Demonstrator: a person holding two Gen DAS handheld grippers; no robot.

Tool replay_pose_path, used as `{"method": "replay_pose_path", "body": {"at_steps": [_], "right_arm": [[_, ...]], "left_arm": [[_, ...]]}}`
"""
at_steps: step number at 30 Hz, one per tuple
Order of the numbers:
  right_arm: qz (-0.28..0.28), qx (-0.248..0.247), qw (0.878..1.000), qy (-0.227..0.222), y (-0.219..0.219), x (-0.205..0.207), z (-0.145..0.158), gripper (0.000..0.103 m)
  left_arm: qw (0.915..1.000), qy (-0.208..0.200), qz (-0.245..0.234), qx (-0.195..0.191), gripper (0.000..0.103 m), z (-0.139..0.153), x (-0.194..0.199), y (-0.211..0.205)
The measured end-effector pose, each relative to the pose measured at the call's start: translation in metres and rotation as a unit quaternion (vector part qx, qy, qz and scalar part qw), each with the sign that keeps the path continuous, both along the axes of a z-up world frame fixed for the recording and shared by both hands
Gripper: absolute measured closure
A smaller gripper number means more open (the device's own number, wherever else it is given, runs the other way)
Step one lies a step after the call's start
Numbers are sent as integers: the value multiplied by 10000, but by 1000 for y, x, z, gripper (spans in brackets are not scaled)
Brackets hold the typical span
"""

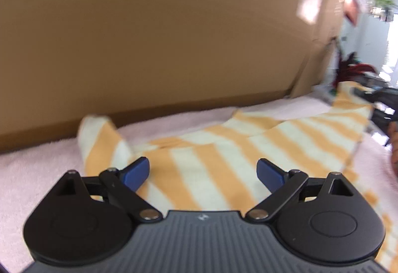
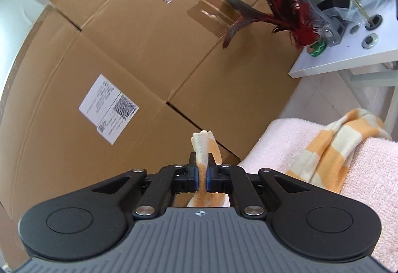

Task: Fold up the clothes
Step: 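Lift the sleeve cuff off the pink towel with the right gripper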

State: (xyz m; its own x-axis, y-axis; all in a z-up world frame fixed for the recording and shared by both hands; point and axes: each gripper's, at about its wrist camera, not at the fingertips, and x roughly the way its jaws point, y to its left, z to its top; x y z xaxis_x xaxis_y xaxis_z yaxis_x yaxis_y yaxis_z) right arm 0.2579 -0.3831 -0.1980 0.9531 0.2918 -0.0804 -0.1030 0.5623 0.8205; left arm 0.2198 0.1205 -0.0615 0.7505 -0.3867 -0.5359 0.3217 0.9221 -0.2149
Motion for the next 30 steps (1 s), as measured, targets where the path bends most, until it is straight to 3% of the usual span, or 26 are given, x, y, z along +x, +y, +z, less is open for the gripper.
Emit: {"method": "replay_pose_path", "body": {"at_steps": [2,3,5,9,14,17,22,25,26,28,29,30], "right_arm": [[-150,270,9995,48,-8,0,-4,96],[-207,375,9991,74,-11,0,-6,96],[-282,512,9982,123,-15,0,-8,96],[-150,176,9995,219,-8,5,-3,96],[14,-239,9972,708,1,15,-7,95],[-25,-356,9943,1009,1,19,-11,84],[-31,-523,9920,1147,6,22,-14,72],[-9,-623,9908,1204,9,24,-16,76],[-12,-663,9905,1206,9,24,-16,93],[-32,-733,9902,1191,10,23,-15,96],[-58,-756,9906,1142,10,22,-14,96],[-88,-806,9907,1092,11,21,-13,96]], "left_arm": [[9979,-21,103,-636,4,-1,-1,23],[9972,3,117,-737,4,-3,-1,29],[9967,-8,50,-805,3,-4,-2,32],[9978,-37,54,-666,3,-4,-4,29],[9991,-109,117,-392,3,-3,-6,20],[9989,-289,58,-356,3,0,-9,17],[9957,-512,-288,-711,3,6,-14,16],[9903,-439,-585,-1178,4,6,-10,15],[9917,-404,-557,-1089,9,5,-9,12],[9960,-156,-421,-766,26,-2,-2,8],[9966,69,-369,-734,43,-6,3,9],[9962,199,-314,-785,46,-9,7,11]]}}
